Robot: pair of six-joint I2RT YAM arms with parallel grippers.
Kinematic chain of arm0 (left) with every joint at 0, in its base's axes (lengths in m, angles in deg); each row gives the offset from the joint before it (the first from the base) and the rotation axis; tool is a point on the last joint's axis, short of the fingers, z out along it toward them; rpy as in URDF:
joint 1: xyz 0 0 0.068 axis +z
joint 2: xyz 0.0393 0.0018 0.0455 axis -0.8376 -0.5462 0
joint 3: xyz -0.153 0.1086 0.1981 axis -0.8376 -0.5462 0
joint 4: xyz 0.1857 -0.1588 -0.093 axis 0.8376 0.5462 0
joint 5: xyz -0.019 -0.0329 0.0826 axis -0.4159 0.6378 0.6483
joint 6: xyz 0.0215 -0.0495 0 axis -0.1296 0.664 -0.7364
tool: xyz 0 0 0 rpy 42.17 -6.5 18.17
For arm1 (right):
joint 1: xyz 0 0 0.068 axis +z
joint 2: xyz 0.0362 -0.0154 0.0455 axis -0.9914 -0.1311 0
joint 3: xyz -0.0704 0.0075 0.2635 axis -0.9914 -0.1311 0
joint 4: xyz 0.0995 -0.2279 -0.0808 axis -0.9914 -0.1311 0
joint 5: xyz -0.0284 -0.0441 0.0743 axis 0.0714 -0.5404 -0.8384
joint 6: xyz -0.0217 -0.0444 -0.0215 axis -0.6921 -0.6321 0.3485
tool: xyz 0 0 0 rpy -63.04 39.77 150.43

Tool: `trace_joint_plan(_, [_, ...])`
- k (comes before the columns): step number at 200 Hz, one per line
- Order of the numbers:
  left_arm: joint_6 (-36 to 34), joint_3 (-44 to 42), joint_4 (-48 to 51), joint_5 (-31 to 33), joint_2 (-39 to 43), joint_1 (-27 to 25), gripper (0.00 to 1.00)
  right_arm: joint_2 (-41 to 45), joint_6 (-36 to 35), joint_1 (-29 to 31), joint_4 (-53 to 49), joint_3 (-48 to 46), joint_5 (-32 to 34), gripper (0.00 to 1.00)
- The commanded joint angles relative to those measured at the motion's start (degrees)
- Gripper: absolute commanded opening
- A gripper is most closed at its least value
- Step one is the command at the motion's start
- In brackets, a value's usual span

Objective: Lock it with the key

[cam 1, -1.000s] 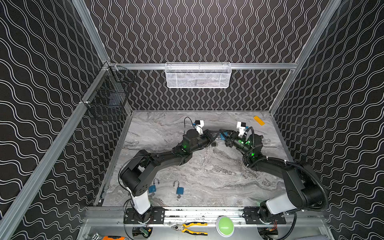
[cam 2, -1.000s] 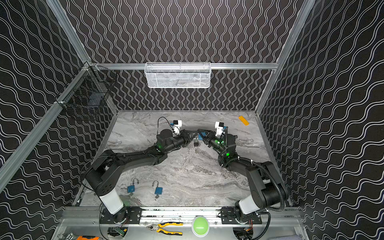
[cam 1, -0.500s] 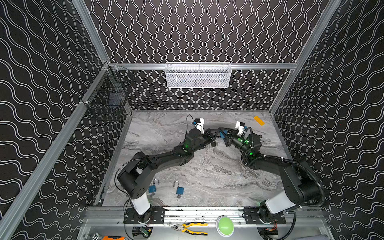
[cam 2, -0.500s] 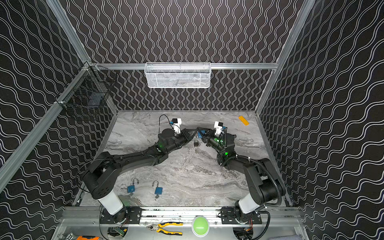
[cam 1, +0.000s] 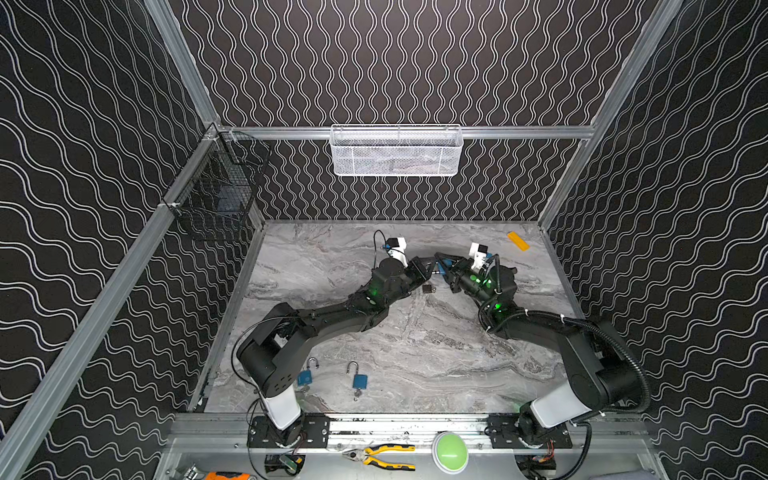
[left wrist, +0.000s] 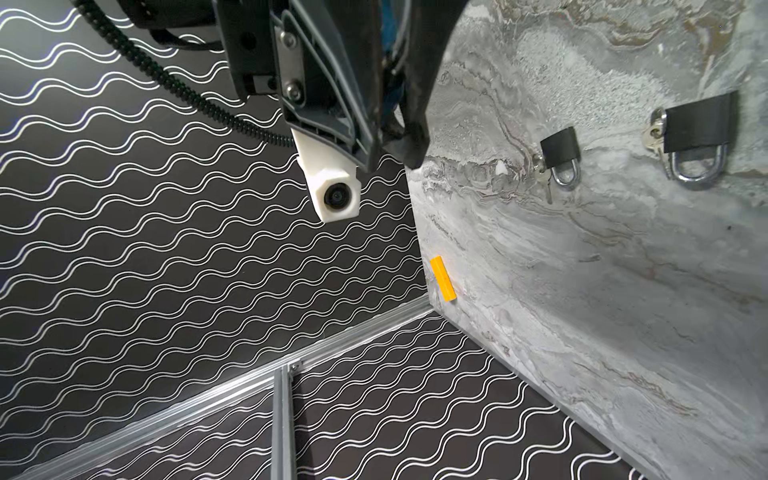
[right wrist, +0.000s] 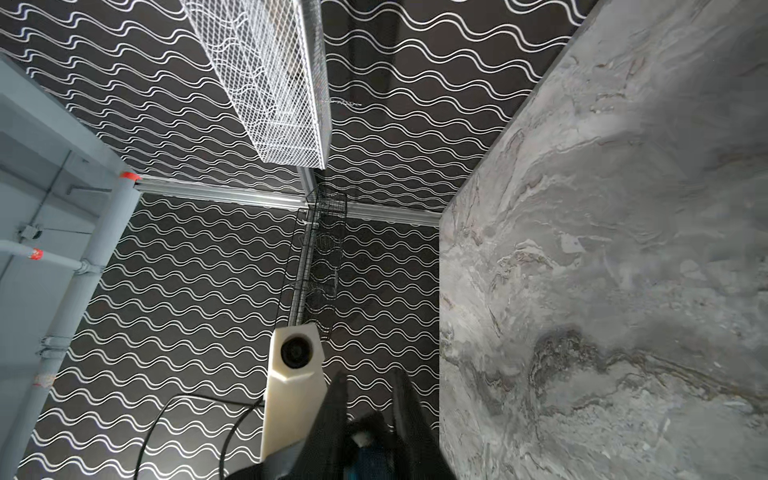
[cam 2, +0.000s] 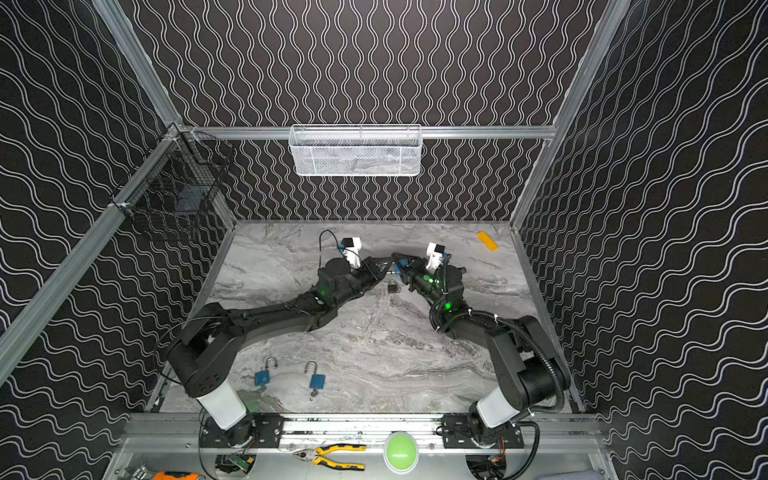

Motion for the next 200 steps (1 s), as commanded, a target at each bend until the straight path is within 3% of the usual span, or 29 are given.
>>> trace_joint_plan(1, [-1.1,-0.3,-1.0,-16.7,-0.4,-1.7,0.0,0.3,-3.2,2.6,3.8,1.7,-19.5,0.0])
trace_joint_plan(29, [-1.5,-1.6,-0.4,-16.5,0.2,-0.6,0.0,1.1,-4.2,2.2,2.7,0.8,-18.8,0.0])
trace_joint_plan(45, [-1.4,-2.9,-1.4,-16.7,0.4,0.5,0.0,0.7,-3.0,1.9,4.9,0.1,-18.1,0.13])
trace_joint_plan(104, [0.3,-6.9,-4.3,-16.5,-0.1,2.5,0.0,-1.9,0.4,0.7,11.2,-0.2,-17.8,0.31])
trace_joint_plan(142, [0.7,-7.6,-5.1,-16.5,0.0,3.1,0.0,-1.7,1.6,-0.2,13.6,-2.7,-16.6,0.51])
trace_joint_plan(200, [1.1,-7.7,-5.5,-16.7,0.1,3.5,0.0,-1.9,3.8,-2.3,18.2,-7.3,-16.9,0.53])
